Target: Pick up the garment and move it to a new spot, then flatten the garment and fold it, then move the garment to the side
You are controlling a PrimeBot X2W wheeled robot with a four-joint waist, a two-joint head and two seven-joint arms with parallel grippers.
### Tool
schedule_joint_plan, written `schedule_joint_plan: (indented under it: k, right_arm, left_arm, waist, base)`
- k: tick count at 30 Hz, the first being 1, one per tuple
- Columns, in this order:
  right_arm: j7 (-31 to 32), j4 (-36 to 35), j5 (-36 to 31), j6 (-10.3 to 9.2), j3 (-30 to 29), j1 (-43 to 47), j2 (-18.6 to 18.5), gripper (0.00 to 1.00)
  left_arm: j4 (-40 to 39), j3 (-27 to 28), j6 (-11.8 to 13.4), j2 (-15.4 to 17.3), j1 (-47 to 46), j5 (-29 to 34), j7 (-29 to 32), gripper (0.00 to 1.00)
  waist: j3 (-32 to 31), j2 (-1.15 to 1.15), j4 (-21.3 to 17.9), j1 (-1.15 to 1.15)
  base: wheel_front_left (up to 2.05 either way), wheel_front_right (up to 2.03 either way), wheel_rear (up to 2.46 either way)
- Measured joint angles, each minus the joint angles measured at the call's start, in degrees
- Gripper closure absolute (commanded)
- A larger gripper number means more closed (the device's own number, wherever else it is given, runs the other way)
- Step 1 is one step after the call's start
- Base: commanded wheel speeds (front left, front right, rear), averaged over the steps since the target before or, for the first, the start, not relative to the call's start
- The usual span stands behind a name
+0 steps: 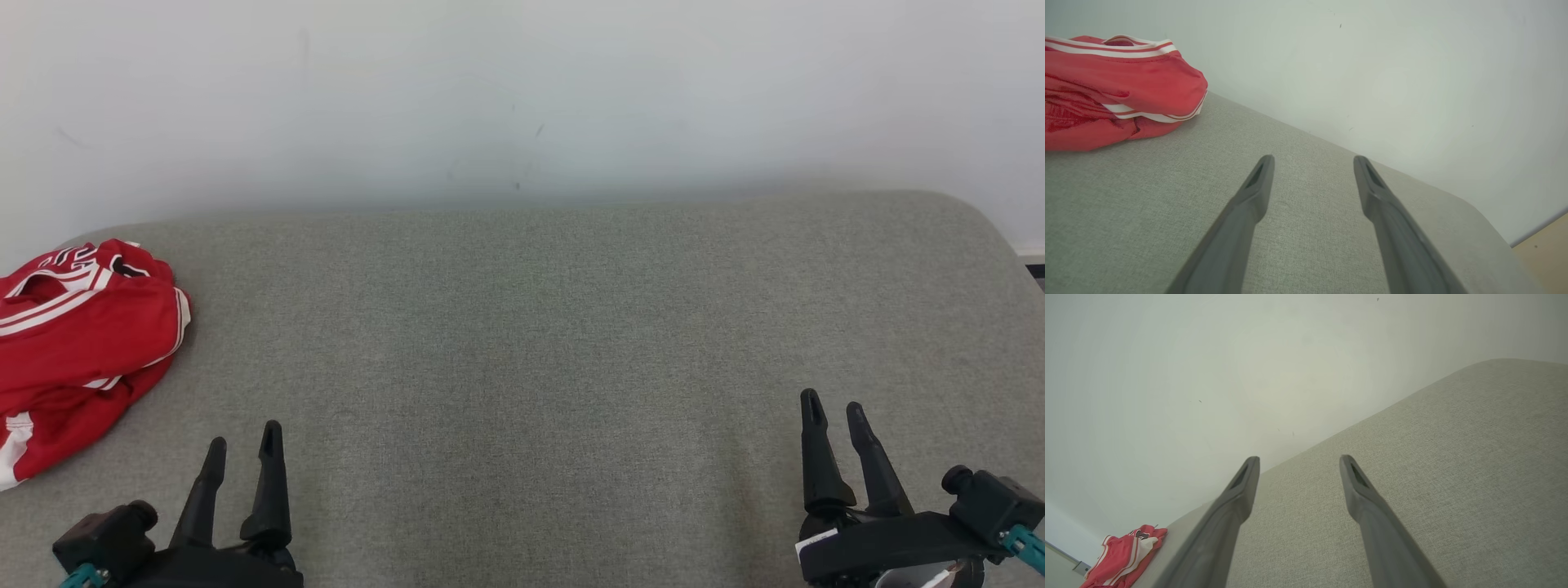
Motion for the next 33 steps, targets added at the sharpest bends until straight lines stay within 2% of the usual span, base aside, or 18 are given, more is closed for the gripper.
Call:
schedule_joint_plan:
  k: [20,33]
  right_arm:
    - [-2.8,-0.9,-11.6,0.01,2.0,0.0,-0.1,0.0]
    - [-4.5,-1.7,-18.0,0.08,2.8,0.0,-0.2,0.0]
  left_arm:
    - [-1.5,-1.4,1.5,0.8,0.2,10.7,-2.8,0.0]
    - [-2.4,-0.9,0.8,0.9,0.7,16.0,-4.5,0.0]
  waist:
    - [-0.2,0.0,0.2,0.0]
    - [-0.3,0.0,0.3,0.0]
  base:
    - [0.0,0.0,0.0]
    - [0.0,0.0,0.0]
